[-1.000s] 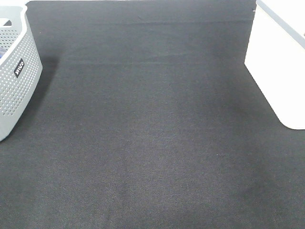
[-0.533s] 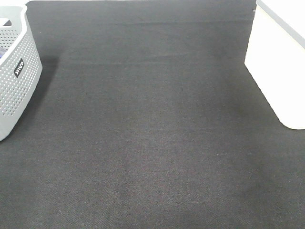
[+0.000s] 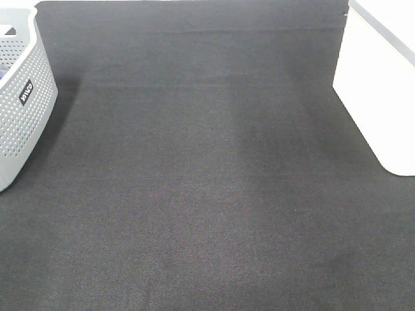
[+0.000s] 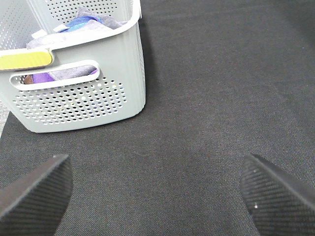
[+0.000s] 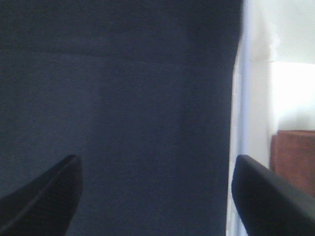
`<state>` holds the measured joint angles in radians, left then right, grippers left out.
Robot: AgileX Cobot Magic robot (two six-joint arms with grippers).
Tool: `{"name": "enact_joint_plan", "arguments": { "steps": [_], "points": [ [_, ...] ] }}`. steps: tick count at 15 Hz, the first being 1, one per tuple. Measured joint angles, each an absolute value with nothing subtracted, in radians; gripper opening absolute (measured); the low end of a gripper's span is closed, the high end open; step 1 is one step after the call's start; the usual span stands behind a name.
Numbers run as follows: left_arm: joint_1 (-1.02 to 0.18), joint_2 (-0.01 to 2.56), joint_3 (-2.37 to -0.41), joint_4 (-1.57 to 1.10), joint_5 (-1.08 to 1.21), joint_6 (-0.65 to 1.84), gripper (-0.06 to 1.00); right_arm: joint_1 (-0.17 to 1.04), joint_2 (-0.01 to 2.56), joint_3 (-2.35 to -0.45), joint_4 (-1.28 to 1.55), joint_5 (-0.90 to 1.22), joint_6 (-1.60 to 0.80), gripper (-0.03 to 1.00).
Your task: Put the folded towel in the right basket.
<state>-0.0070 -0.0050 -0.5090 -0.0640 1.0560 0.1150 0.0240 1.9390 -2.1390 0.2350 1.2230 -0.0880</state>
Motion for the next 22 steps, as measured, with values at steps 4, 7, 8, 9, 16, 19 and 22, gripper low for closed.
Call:
{"name": "enact_joint_plan", "arguments": {
  "steps": [4,7,8,9,16,19,22],
  "points": [
    [-0.007,-0.005,-0.509,-0.064,1.056,0.115,0.87,0.114,1.811,-2.094,0.105,1.221,-0.036,0.78],
    [-0.007,-0.005,-0.509,-0.064,1.056,0.115,0.87,0.114,1.643,-1.876,0.088,1.221,-0.034,0.78],
    [-0.007,-0.005,-0.509,-0.064,1.056,0.115,0.87,0.114,1.576,-1.783,0.085,1.221,-0.034,0.78],
    [-0.007,-0.005,-0.509,-0.064,1.056,0.115,0.87,0.114,1.514,-1.686,0.084,1.221,-0.034,0.78],
    [-0.007,-0.005,-0.509,-0.064,1.056,0.115,0.87,0.114,1.076,-1.03,0.065,1.22,-0.034,0.78],
    [-0.007,-0.005,-0.509,-0.064,1.056,0.115,0.87,0.114,0.874,-0.794,0.063,1.221,-0.034,0.78],
    [-0.007,-0.005,-0.509,-0.064,1.056,0.115,0.87,0.114,0.638,-0.615,0.049,1.221,-0.035,0.78]
  ]
}}
